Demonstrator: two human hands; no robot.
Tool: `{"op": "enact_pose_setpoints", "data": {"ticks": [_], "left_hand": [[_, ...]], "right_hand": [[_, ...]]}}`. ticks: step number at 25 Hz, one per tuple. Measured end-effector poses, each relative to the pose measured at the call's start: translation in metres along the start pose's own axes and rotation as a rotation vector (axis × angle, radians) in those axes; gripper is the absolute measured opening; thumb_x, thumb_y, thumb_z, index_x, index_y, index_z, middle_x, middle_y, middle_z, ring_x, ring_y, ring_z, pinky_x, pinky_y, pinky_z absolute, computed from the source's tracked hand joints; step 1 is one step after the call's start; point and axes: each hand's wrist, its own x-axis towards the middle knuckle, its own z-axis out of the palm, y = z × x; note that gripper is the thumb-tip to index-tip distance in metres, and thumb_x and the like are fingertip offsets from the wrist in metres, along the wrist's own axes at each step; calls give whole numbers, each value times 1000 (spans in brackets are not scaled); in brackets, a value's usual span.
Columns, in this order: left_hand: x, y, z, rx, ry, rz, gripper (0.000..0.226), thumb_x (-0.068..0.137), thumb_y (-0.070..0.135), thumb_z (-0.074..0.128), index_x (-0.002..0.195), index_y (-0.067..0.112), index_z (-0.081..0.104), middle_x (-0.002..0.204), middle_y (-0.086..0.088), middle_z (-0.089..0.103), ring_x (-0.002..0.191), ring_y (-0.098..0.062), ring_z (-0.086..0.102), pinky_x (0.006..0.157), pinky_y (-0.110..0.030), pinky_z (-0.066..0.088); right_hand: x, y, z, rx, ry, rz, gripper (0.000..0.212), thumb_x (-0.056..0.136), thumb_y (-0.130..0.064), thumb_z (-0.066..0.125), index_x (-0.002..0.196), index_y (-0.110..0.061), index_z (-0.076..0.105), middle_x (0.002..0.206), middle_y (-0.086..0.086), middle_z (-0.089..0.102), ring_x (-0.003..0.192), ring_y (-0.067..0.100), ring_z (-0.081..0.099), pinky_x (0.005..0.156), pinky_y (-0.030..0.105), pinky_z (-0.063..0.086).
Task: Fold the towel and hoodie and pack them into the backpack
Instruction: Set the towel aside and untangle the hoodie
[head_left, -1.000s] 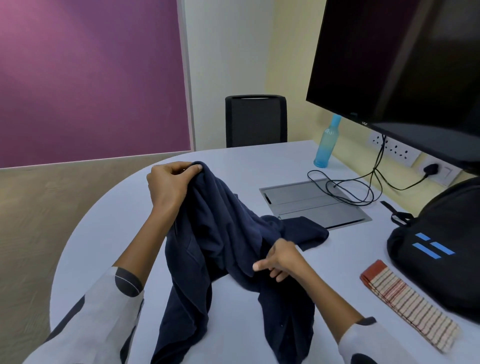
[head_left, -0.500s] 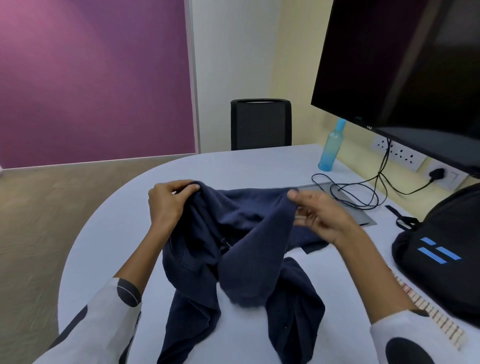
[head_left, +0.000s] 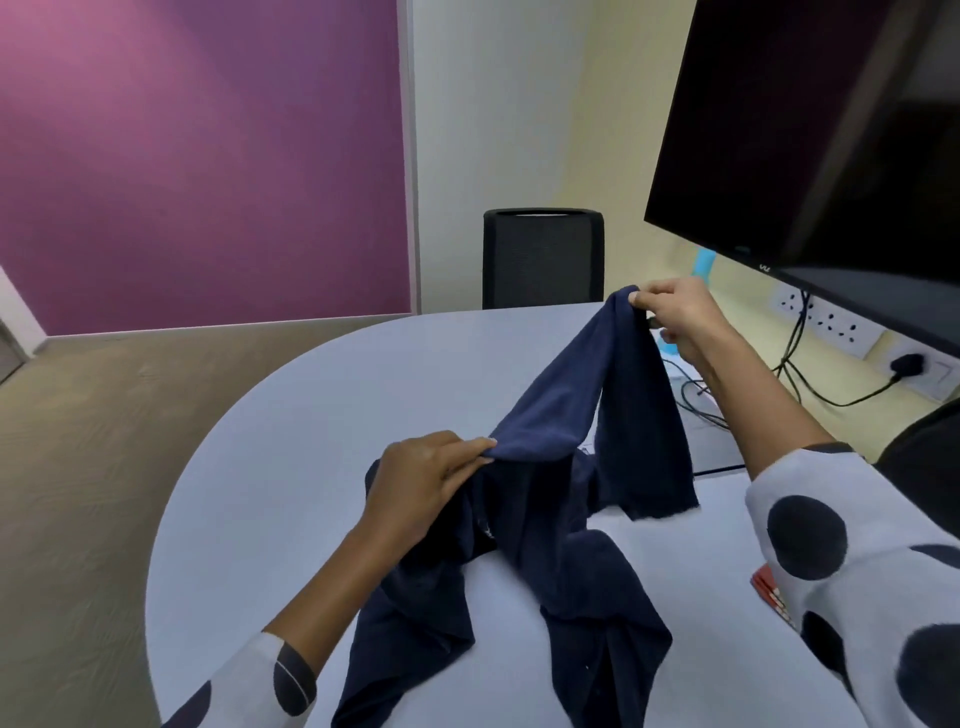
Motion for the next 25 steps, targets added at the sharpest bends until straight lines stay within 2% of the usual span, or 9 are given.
{"op": "enact_pose_setpoints", "data": {"ticks": [2, 4, 6, 9, 13, 15, 18, 22, 25], "left_hand": [[-5, 5, 5, 108, 27, 58, 32, 88, 45, 49, 100, 28, 74, 63, 10, 60, 51, -7, 55, 48, -24, 48], [-7, 10, 7, 84, 33, -1, 31, 88, 48, 50, 97, 31, 74, 62, 11, 62, 53, -7, 57, 50, -27, 50], [-4, 13, 5, -29, -2, -132, 26, 89, 48, 53, 95, 33, 73, 70, 13, 69, 63, -4, 62, 61, -30, 52], [4, 9, -1, -127, 19, -282, 13, 89, 37, 64, 89, 31, 75, 77, 18, 72, 73, 1, 66, 72, -26, 52], [17, -1, -6, -103, 23, -341, 15, 87, 39, 64, 83, 30, 75, 70, 13, 71, 68, -5, 64, 70, -24, 49], [23, -1, -7, -111, 3, -340, 16, 87, 41, 64, 86, 30, 76, 67, 11, 69, 64, -4, 62, 65, -16, 43], [29, 2, -9, -139, -59, -296, 15, 87, 38, 65, 91, 30, 77, 70, 12, 71, 66, -2, 63, 64, -12, 41], [36, 1, -24, -126, -4, -255, 13, 85, 35, 68, 90, 27, 77, 83, 14, 74, 78, 2, 66, 75, -15, 49], [42, 6, -32, -121, 80, -194, 14, 84, 31, 70, 91, 22, 78, 85, 14, 73, 83, 2, 65, 77, -14, 49]], "right_hand": [[6, 1, 17, -60, -47, -71, 25, 92, -3, 53, 70, -12, 57, 75, 6, 57, 50, 14, 61, 44, 20, 49], [5, 15, 39, -119, -128, -148, 15, 91, -1, 54, 83, -11, 64, 84, 10, 63, 70, 19, 68, 67, 30, 58], [-7, 32, 56, -223, -254, -217, 21, 88, -4, 59, 107, -11, 66, 101, 6, 64, 92, 19, 62, 82, 33, 52], [-35, 54, 69, -175, -443, -262, 39, 88, -4, 58, 124, -20, 59, 126, -1, 57, 111, 16, 59, 85, 26, 47], [-73, 51, 80, 72, -763, -262, 28, 88, -6, 65, 115, -12, 66, 115, 5, 69, 111, 15, 63, 94, 26, 49], [-87, 46, 88, -22, -884, -339, 35, 84, -11, 71, 118, -15, 65, 115, 2, 69, 109, 12, 64, 97, 25, 48], [-94, 47, 98, -229, -790, -456, 31, 79, -14, 71, 108, -25, 69, 98, -11, 71, 94, 9, 62, 85, 21, 49], [-90, 61, 104, -499, -499, -483, 7, 66, -29, 57, 72, -30, 60, 76, -11, 58, 74, 19, 49, 78, 35, 41], [-80, 74, 104, -752, -327, -390, 12, 76, -24, 59, 88, -23, 60, 91, -4, 45, 82, 24, 50, 80, 36, 36]]}}
